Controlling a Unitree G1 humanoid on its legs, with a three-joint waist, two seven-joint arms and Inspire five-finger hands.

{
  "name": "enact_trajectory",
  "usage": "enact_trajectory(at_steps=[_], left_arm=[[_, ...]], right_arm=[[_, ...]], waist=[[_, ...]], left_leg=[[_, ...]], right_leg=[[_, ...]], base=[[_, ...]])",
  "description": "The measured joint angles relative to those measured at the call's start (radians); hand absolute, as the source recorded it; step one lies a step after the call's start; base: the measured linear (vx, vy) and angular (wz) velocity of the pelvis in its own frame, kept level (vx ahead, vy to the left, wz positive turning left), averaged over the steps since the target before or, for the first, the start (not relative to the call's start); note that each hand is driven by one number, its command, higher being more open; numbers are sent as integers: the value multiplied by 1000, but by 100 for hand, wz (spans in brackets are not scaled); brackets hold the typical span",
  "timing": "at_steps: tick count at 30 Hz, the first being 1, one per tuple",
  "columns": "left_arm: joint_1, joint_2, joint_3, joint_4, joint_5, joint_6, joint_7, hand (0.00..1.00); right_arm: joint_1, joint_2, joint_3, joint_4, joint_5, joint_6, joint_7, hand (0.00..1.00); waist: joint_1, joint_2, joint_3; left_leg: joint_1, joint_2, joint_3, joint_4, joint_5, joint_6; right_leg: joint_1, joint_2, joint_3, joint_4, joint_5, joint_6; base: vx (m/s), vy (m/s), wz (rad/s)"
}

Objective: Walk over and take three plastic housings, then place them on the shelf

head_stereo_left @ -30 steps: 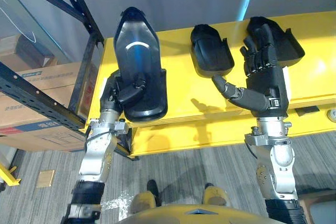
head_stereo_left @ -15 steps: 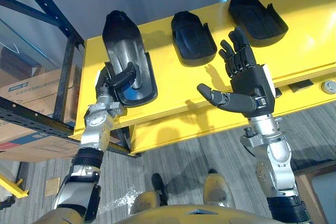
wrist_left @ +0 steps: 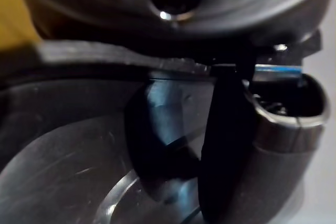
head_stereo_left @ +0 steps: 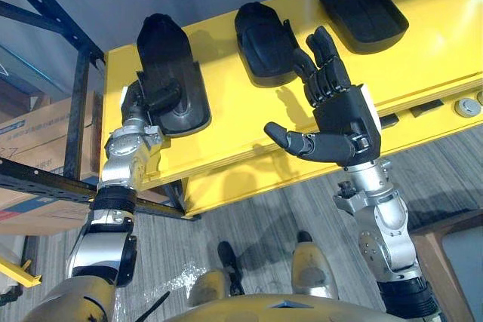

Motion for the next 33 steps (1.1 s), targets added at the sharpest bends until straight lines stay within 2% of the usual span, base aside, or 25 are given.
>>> enact_trajectory(at_steps=[10, 15, 23, 27, 30, 33], left_arm=[[-27, 9, 1, 49, 7, 12, 24, 100], [-50, 11, -1, 87, -41, 7, 45, 100], [-42, 9, -27, 104, -216, -100, 49, 100], [40, -14, -25, -95, -230, -121, 14, 100], [59, -20, -23, -219, -188, -126, 33, 100], [96, -20, 10, -361, -157, -166, 49, 100]], right_arm=[[2, 5, 17, 0, 0, 1, -20, 100], [7, 5, 4, -2, 10, 1, -16, 100], [14, 8, -42, -1, 10, -6, -11, 100], [13, 18, -43, 7, 7, -29, -11, 100], [8, 16, -43, 14, -14, -32, -15, 100], [4, 7, -41, 26, -69, -29, -18, 100]], waist=[[-4, -3, 8], [-6, -8, 11], [-3, -9, 9], [0, -21, 2], [4, -31, -7], [8, -30, -29]], left_leg=[[16, 1, 0, -7, -1, -1], [39, -1, 0, -31, 0, 0], [72, 0, 5, -49, -2, -1], [98, -4, 12, -66, -2, -1], [111, -4, 7, -66, -2, -1], [120, -3, -4, -66, -3, -1]], right_leg=[[23, 2, -3, -26, 9, 5], [54, 5, -3, -61, 21, 9], [98, 11, -6, -107, 38, 12], [129, 11, -9, -137, 45, 18], [149, 11, -18, -140, 45, 18], [165, 10, -28, -143, 44, 18]], base=[[-1, 1, 0], [6, 3, 0], [48, 2, -1], [43, 11, -4], [15, -7, 6], [-10, -10, 7]])
